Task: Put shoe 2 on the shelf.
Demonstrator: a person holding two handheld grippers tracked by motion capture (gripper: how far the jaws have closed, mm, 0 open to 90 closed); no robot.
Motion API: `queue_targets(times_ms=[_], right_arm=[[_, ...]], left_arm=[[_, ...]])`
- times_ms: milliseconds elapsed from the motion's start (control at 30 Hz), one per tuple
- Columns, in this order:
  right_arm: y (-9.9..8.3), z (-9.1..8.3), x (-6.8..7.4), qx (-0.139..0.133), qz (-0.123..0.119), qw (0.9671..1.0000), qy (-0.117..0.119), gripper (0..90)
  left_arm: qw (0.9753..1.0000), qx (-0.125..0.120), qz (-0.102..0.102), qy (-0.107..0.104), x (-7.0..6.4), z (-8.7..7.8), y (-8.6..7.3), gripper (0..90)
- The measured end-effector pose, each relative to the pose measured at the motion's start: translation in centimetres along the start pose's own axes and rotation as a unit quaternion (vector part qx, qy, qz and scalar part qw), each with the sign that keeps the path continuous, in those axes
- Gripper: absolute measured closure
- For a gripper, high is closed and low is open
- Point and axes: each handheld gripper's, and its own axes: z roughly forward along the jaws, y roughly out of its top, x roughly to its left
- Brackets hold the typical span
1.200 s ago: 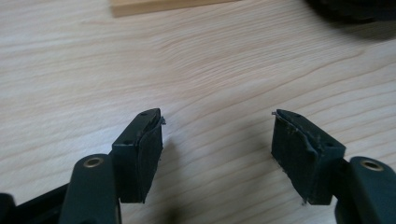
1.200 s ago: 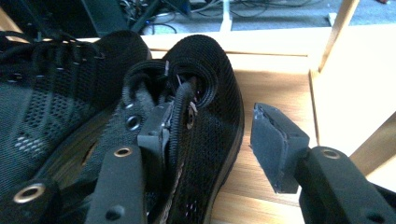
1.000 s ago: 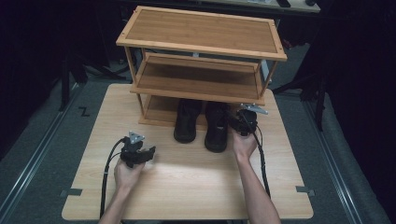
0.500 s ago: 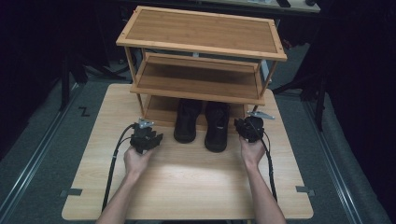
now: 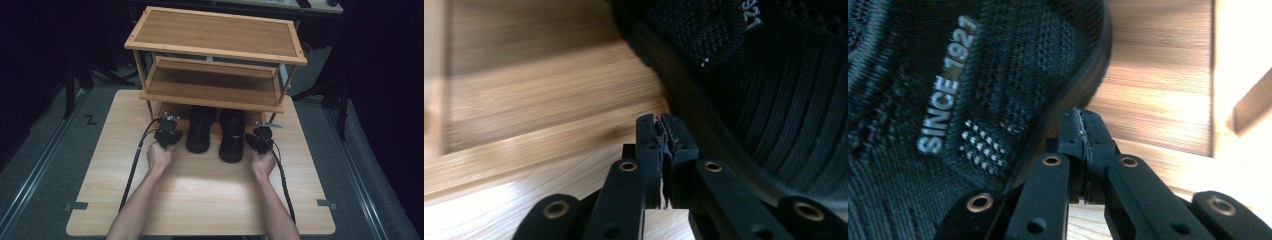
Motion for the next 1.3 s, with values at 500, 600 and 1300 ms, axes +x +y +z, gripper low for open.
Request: queue_targets(times_ms=[500, 600, 1300], right_arm=[[0.7, 1.4, 1.2, 0.002, 0.011, 0.9999, -0.007, 89.9], [1.0, 1.8, 1.8, 0.008, 0.012, 0.9998, -0.010, 89.9], [1.6, 0.7, 1.7, -0.009, -0.005, 0.9999, -0.005, 73.0]], left_arm=[[0.9994, 0.019, -0.006, -0.028, -0.2, 1.9, 0.0, 90.0], [0.9992, 0.022, -0.004, -0.033, -0.4, 1.9, 0.0, 90.0], [0.9997, 0.005, 0.011, -0.020, -0.9, 0.5, -0.2, 72.1]])
